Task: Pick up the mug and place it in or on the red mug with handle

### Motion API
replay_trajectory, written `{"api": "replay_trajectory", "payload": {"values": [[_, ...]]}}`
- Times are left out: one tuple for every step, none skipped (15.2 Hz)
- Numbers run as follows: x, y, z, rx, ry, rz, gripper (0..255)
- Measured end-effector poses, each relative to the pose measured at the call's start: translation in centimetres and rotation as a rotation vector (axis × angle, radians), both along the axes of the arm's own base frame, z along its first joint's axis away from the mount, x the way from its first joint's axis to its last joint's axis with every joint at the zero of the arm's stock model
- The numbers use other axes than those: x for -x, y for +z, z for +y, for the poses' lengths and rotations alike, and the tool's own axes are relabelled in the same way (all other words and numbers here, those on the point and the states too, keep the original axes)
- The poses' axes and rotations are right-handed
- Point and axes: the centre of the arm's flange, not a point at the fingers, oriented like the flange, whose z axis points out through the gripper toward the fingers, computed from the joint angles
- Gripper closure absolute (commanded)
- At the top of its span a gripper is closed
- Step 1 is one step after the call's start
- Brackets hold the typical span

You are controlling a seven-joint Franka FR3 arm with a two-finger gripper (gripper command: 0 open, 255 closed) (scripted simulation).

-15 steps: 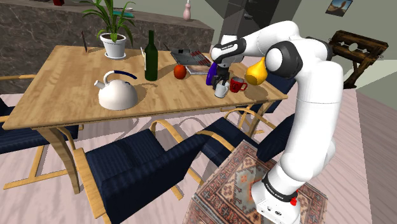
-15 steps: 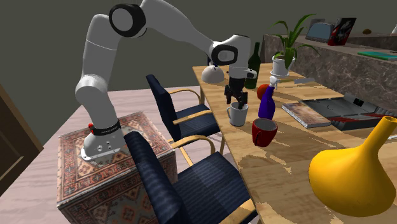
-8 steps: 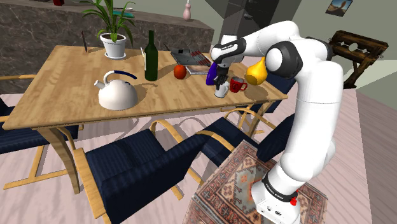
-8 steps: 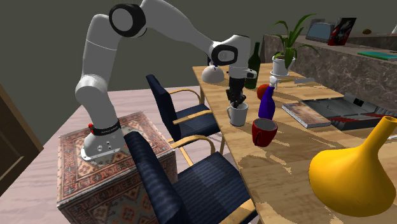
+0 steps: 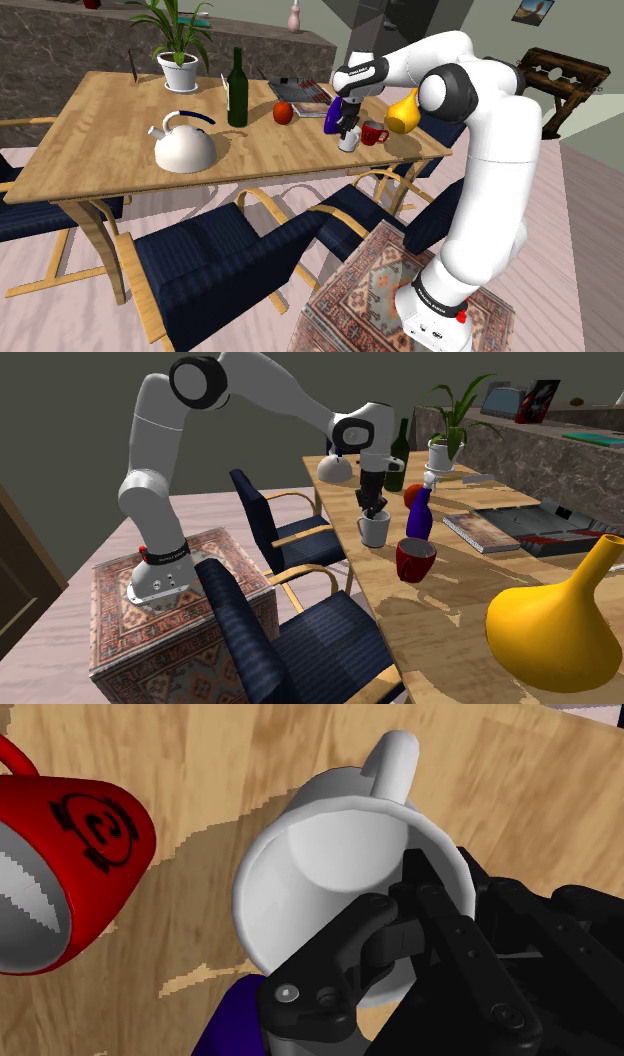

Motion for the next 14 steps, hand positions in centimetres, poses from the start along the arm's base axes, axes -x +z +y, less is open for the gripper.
{"api": "replay_trajectory", "payload": {"values": [[0.0, 0.5, 0.0, 0.0, 0.0, 0.0, 255], [0.0, 1.0, 0.0, 0.0, 0.0, 0.0, 255], [0.0, 1.6, -0.1, 0.0, 0.0, 0.0, 255], [0.0, 2.1, 0.0, 0.0, 0.0, 0.0, 255], [-0.1, 2.6, 0.0, 0.0, 0.0, 0.0, 255], [0.0, 3.1, 0.0, 0.0, 0.0, 0.0, 255], [0.0, 3.6, 0.0, 0.0, 0.0, 0.0, 255], [0.0, 4.2, 0.0, 0.0, 0.0, 0.0, 255], [-0.1, 4.7, 0.0, 0.0, 0.0, 0.0, 255], [-0.2, 5.2, 0.0, 0.0, 0.0, -0.001, 255], [-0.2, 5.8, 0.0, 0.0, 0.0, 0.0, 255], [-0.1, 6.2, 0.1, 0.0, 0.0, 0.0, 255], [0.0, 6.9, 0.0, 0.0, 0.0, 0.0, 255], [0.0, 7.3, 0.1, 0.0, 0.0, 0.0, 255]]}}
